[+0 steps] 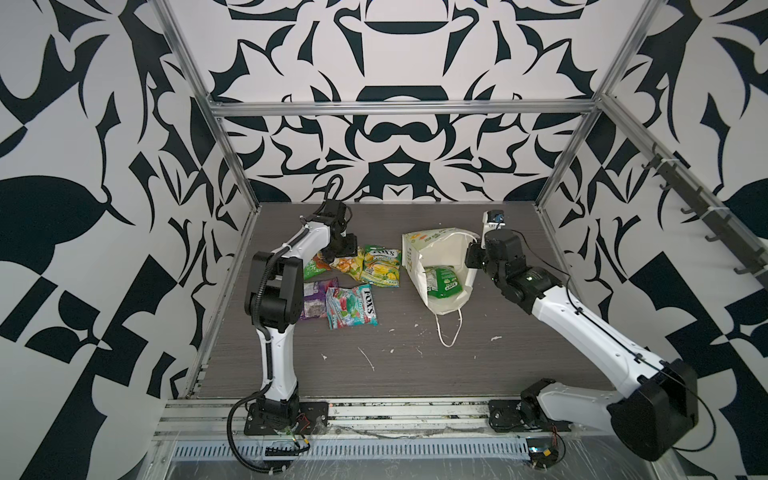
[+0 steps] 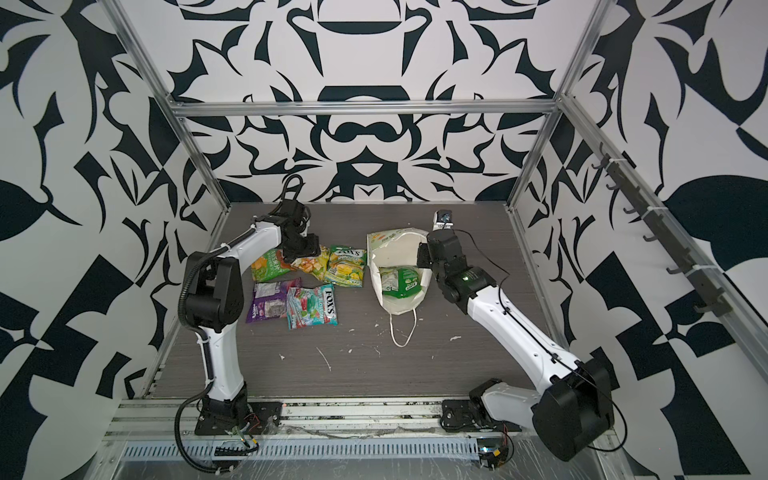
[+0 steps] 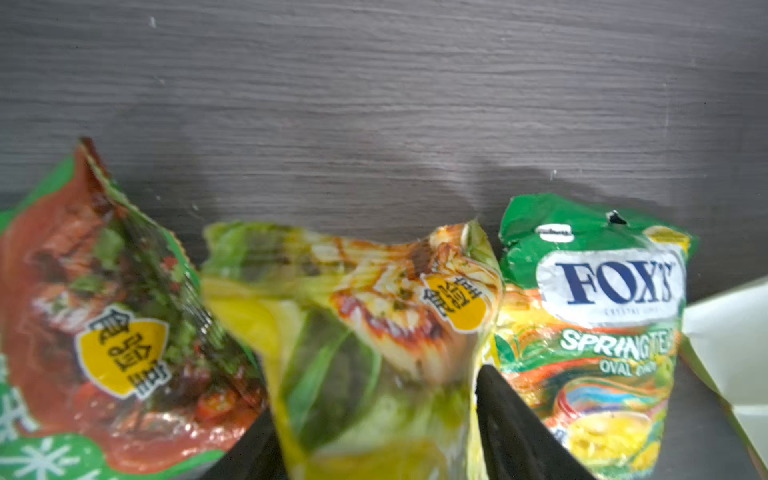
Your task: Take the snacks out of the paper bag
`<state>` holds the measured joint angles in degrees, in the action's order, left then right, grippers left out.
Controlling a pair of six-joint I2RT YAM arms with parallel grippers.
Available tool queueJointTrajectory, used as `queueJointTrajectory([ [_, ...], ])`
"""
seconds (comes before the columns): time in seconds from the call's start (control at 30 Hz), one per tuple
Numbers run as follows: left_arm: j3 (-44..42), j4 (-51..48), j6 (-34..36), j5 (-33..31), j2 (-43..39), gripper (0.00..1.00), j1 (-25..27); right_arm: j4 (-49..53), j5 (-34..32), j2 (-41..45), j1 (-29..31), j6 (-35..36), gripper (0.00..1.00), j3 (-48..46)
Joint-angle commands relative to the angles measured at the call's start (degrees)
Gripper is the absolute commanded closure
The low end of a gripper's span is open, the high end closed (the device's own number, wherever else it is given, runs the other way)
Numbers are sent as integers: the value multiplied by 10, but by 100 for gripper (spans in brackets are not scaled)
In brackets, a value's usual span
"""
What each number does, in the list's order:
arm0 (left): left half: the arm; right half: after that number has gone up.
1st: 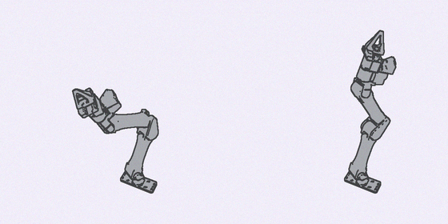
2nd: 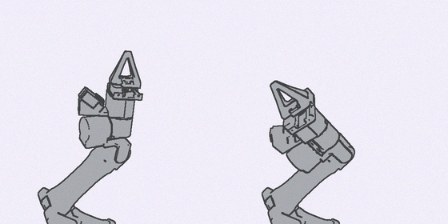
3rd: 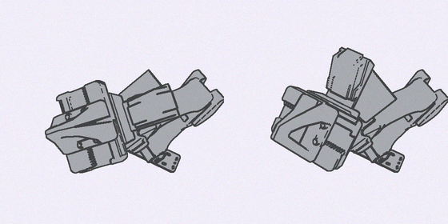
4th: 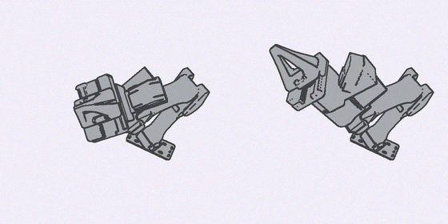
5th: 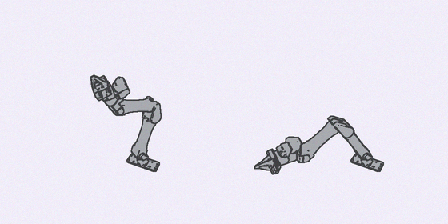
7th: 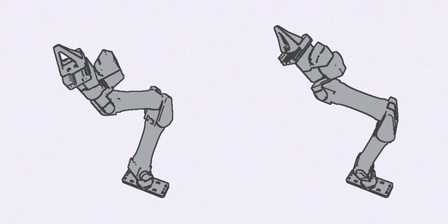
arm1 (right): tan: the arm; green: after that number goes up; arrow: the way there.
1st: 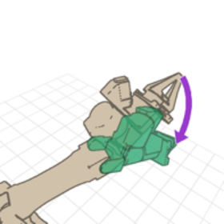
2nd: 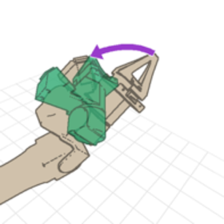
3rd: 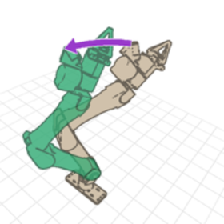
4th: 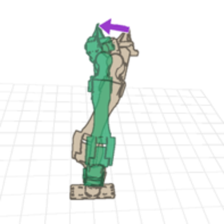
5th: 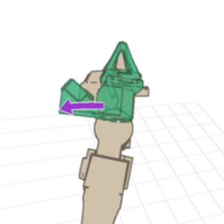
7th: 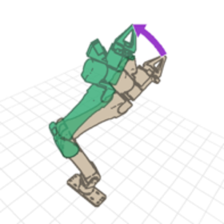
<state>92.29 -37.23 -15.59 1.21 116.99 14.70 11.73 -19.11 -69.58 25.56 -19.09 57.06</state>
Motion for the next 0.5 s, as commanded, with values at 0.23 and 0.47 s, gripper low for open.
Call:
queueJointTrajectory([
  [0.23,-23,-48,-17,18,-46,29,-2,-27,1,-5,-4,9,100,29],
  [0.47,-8,-81,1,-75,-99,9,-15,-26,1,-6,-5,12,100,32],
])
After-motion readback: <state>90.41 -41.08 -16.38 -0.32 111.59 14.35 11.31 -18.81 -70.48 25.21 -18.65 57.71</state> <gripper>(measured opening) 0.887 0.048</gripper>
